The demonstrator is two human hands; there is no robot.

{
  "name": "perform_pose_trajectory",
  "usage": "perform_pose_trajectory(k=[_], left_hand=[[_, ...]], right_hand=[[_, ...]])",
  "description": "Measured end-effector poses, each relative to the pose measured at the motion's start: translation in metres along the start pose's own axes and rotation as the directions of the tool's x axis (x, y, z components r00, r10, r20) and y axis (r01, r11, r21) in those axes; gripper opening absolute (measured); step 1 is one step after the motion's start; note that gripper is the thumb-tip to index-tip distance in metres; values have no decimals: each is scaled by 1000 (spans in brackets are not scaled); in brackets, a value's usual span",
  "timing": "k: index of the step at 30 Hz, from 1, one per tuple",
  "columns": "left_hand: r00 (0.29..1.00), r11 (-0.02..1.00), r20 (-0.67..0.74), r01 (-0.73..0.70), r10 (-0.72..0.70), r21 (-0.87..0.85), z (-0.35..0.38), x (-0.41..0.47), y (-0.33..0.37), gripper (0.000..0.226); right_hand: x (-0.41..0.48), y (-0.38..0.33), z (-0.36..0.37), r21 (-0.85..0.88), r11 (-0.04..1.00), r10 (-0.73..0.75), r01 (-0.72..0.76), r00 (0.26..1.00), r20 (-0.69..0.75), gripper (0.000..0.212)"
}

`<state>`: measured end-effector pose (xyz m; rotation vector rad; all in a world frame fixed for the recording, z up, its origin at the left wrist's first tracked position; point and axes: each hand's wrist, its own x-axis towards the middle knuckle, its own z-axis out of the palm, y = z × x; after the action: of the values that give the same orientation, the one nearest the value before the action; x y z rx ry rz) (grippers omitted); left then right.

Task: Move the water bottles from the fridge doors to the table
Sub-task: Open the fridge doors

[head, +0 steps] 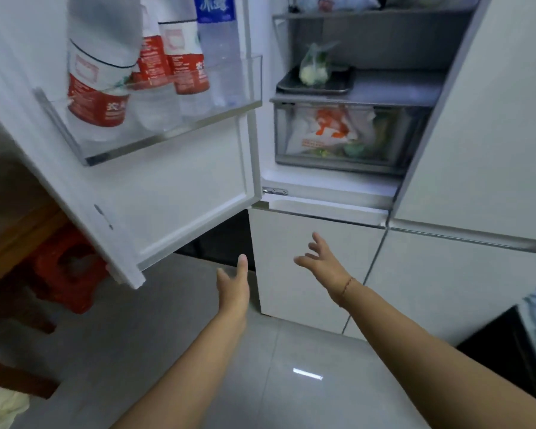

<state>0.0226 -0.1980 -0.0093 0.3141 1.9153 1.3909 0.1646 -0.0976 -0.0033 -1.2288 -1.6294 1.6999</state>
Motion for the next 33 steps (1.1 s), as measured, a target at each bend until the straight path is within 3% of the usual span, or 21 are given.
perform_pose_trajectory(k=[8, 12, 16, 21, 26, 30, 33], left_hand=[[923, 975, 339, -214, 182, 61, 131, -7, 57, 74], [834, 944, 491, -323, 250, 69, 192, 6, 92, 74], [734, 899, 609, -431, 301, 76, 253, 26, 125, 76], [604, 886, 741, -463, 295, 24, 318, 46, 161, 83], [497, 879, 823, -477, 274, -4, 358, 51, 181, 95], [500, 879, 825, -477, 264, 8, 371, 56, 179, 117], [498, 880, 822, -475, 275, -6, 369, 58, 178, 94]], right_hand=[[17, 25, -122, 234, 972, 95, -37, 966, -242, 81], [38, 30, -166, 368, 930, 154, -12, 920, -360, 81], [58, 31, -201, 456, 890, 223, 3, 869, -442, 60], [82, 28, -234, 618, 785, 307, 55, 831, -464, 67], [106, 29, -248, 758, 643, 391, 110, 804, -448, 88], [118, 31, -248, 848, 497, 398, 182, 821, -409, 85], [123, 33, -247, 879, 426, 414, 214, 818, -400, 87]])
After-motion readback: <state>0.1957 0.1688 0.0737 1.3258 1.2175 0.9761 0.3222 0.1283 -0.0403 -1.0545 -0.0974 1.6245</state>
